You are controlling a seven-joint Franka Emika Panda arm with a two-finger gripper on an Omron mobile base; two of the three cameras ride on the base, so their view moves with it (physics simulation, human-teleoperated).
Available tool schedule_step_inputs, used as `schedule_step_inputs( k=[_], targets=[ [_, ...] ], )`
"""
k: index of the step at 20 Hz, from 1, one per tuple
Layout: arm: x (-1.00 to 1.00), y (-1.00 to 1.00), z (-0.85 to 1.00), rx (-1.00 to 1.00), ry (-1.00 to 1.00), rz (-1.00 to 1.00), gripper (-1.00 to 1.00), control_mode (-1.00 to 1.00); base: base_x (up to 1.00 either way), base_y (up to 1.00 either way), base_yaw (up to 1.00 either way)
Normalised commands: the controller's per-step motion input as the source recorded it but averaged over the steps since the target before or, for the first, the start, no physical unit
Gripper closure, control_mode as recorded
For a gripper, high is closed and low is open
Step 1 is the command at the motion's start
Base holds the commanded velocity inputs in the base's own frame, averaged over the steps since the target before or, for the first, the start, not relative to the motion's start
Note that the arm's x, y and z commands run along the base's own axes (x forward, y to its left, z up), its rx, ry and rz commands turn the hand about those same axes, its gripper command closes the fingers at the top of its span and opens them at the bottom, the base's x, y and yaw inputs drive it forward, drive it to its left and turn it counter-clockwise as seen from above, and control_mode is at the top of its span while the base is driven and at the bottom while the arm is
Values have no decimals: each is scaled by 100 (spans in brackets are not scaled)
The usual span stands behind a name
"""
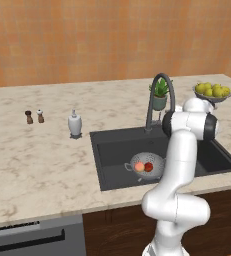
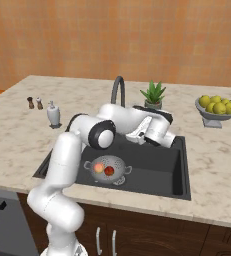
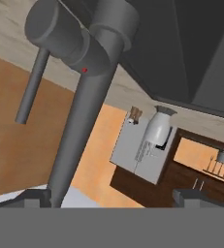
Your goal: Put the colander in the sink, put the peach, apple in the colander, and turn on the sink faucet and pour water over the colander.
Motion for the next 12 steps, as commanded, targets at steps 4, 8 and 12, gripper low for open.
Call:
schedule_step_inputs(
  k=[4,8,12],
  targets=[
    [4,14,-5,4,1,-1,-100,-100,0,0,0],
    [25,24,0,0,7,0,-100,-100,0,0,0],
    [33,14,-2,0,7,0,-100,-100,0,0,0]
  ],
)
